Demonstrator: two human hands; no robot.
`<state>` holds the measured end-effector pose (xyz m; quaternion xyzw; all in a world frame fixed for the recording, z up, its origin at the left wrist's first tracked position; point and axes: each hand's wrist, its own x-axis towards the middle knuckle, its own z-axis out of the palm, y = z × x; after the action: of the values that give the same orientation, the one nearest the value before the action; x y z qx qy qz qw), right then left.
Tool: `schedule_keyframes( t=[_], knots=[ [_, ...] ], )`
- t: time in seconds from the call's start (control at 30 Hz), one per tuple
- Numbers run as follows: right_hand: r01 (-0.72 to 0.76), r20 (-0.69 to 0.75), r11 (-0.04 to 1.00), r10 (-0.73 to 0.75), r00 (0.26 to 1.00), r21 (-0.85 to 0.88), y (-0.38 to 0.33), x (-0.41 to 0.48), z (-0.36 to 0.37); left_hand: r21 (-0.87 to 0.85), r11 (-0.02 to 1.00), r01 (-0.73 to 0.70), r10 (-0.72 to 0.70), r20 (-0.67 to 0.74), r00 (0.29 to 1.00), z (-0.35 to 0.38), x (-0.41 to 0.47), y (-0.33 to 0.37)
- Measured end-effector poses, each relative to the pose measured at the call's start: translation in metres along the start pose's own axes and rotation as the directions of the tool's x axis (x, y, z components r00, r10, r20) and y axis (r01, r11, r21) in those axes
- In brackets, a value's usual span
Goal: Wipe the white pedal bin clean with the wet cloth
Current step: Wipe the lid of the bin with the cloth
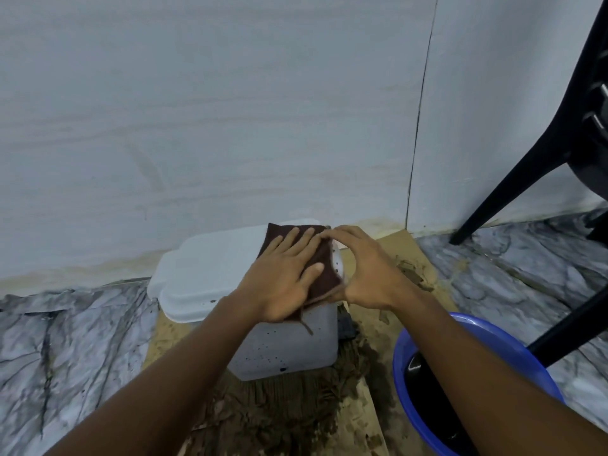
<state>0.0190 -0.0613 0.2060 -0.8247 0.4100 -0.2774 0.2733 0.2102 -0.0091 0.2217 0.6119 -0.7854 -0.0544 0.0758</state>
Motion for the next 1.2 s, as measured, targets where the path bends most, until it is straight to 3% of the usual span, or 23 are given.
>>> schedule_keyframes(
  t=[0.13, 0.23, 0.3, 0.47, 0.63, 0.83, 0.97, 1.03, 1.1, 1.2],
  knots=[
    [-0.042, 0.021, 0.997, 0.043, 0.999, -0.059, -0.004, -0.001, 0.001, -0.015, 0.993, 0.114, -0.114, -0.004, 0.993, -0.010, -0.022, -0.036],
    [-0.057, 0.024, 0.996, 0.059, 0.998, -0.062, -0.005, -0.002, 0.000, 0.009, 0.967, 0.253, -0.253, 0.013, 0.967, -0.012, -0.003, -0.046],
    [-0.078, 0.016, 0.996, 0.079, 0.997, -0.044, -0.007, -0.002, -0.002, 0.007, 0.963, 0.270, -0.270, 0.027, 0.963, -0.009, 0.017, -0.035],
    [-0.045, 0.018, 0.999, 0.045, 0.999, -0.017, -0.005, 0.000, -0.001, 0.031, 0.997, 0.067, -0.067, 0.026, 0.997, 0.002, 0.024, 0.011],
    [-0.021, 0.027, 0.998, 0.022, 0.999, -0.058, -0.008, -0.001, 0.000, 0.059, 0.996, -0.064, 0.068, -0.056, 0.996, 0.003, -0.025, -0.019],
    [0.044, 0.105, 0.988, -0.028, 0.994, -0.147, -0.021, 0.000, 0.006, -0.005, 0.971, 0.241, -0.239, -0.136, 0.961, -0.009, -0.050, -0.080],
    [0.101, 0.123, 0.975, -0.077, 0.989, -0.197, -0.027, 0.003, 0.014, 0.033, 0.914, 0.405, -0.395, -0.164, 0.904, -0.007, -0.030, -0.064],
    [0.123, 0.115, 0.975, -0.103, 0.988, -0.186, -0.027, 0.005, 0.020, 0.048, 0.931, 0.361, -0.349, -0.171, 0.922, 0.000, -0.023, -0.037],
    [0.144, 0.101, 0.975, -0.128, 0.987, -0.171, -0.024, 0.008, 0.024, 0.078, 0.970, 0.230, -0.213, -0.181, 0.960, 0.010, -0.027, -0.019],
    [0.128, 0.089, 0.975, -0.113, 0.990, -0.182, -0.021, 0.009, 0.026, 0.174, 0.983, 0.055, -0.023, -0.178, 0.984, 0.013, -0.052, -0.038]
  ],
)
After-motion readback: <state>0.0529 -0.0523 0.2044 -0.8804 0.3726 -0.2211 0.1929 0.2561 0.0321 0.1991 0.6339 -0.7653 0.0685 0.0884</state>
